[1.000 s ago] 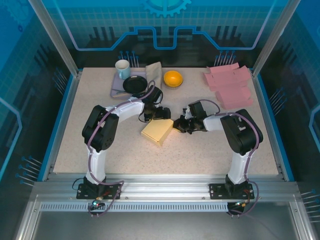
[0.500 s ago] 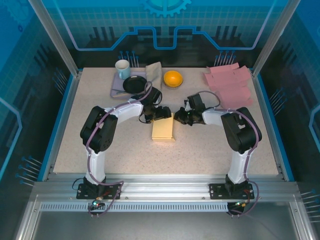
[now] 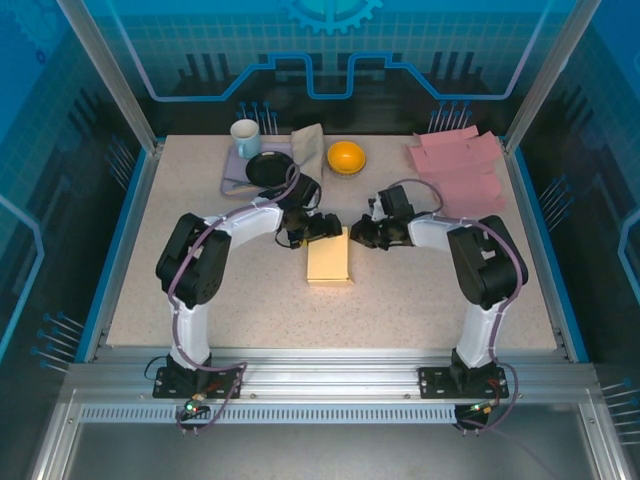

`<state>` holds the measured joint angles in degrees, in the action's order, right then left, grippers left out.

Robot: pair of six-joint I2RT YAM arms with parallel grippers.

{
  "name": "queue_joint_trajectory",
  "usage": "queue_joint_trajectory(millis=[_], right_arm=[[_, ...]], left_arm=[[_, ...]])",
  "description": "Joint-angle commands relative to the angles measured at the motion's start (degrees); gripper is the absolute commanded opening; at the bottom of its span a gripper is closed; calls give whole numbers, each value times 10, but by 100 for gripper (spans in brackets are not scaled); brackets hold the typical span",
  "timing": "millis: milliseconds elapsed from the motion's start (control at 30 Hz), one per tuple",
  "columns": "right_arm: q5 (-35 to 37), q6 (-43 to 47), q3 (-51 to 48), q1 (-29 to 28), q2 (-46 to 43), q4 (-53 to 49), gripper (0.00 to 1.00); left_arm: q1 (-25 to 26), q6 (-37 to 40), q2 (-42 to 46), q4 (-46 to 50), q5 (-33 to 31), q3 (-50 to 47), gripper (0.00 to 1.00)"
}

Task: Fold the paper box

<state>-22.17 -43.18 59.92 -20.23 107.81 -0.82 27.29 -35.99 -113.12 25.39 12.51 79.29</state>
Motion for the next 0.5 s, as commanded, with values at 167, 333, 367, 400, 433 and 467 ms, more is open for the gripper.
queue_joint_trajectory(millis=[167,333,367,400,433,467], right_arm=[[-16,76,-27,32,-86,-64,12],[-25,113,-53,29,-132,-117,12],[-30,126,-56,25,-140,-134,12],[-36,140,-58,21,-145,-152,12],[-43,151,-58,18,-149,-168,12],[-48,161,-61,12,-151,-181,12]], left_arm=[[-32,7,80,0,41,-22,92],[-29,-2,133,10,35,-79,92],[-24,-8,142,12,35,-96,92],[-17,-13,152,13,35,-115,92],[-9,-17,159,12,33,-130,92],[2,-20,165,9,31,-147,92]])
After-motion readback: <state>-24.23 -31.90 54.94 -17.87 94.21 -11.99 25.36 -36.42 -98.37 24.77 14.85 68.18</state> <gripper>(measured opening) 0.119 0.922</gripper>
